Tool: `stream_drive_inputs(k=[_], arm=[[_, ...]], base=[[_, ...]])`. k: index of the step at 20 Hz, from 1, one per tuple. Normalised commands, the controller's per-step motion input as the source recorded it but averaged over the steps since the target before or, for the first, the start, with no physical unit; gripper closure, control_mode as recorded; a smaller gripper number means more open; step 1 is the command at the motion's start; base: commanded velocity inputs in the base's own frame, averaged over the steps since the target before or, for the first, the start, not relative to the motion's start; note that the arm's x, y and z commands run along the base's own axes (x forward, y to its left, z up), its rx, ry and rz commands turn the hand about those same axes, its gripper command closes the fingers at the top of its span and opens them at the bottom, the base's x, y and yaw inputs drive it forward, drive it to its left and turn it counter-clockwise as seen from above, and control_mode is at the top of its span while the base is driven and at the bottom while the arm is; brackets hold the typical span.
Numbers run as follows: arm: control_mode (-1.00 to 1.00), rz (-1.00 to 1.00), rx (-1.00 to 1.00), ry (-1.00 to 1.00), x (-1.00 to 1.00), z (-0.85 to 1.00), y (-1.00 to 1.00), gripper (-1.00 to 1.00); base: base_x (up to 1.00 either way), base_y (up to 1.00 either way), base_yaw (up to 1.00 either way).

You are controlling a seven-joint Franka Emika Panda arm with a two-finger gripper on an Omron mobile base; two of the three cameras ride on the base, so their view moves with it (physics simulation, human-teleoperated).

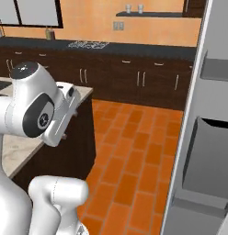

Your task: Take the meat container that has the fish and place it on the second highest rack of the freezer. Then take the vegetable container that has the tomato and potato and place it on the highest rack of the freezer.

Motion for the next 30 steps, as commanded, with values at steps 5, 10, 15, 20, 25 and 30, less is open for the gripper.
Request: stream_drive_inputs(k=[5,10,15,20,25,30], arm=[[1.00,0.00,0.00,0.00,0.00,0.00,0.00,-1.00],[1.00,0.00,0.00,0.00,0.00,0.00,0.00,-1.00],[1.00,0.00,0.00,0.00,0.00,0.00,0.00,-1.00],[1.00,0.00,0.00,0.00,0.00,0.00,0.00,-1.00],[1.00,0.00,0.00,0.00,0.00,0.00,0.00,-1.00],[1.00,0.00,0.00,0.00,0.00,0.00,0.00,-1.00]], base=[[1.00,0.08,-0.07],[1.00,0.00,-0.19],[1.00,-0.01,-0.17],[1.00,-0.12,-0.16],[0.97,-0.27,-0.29],[0.54,-0.02,-0.66]])
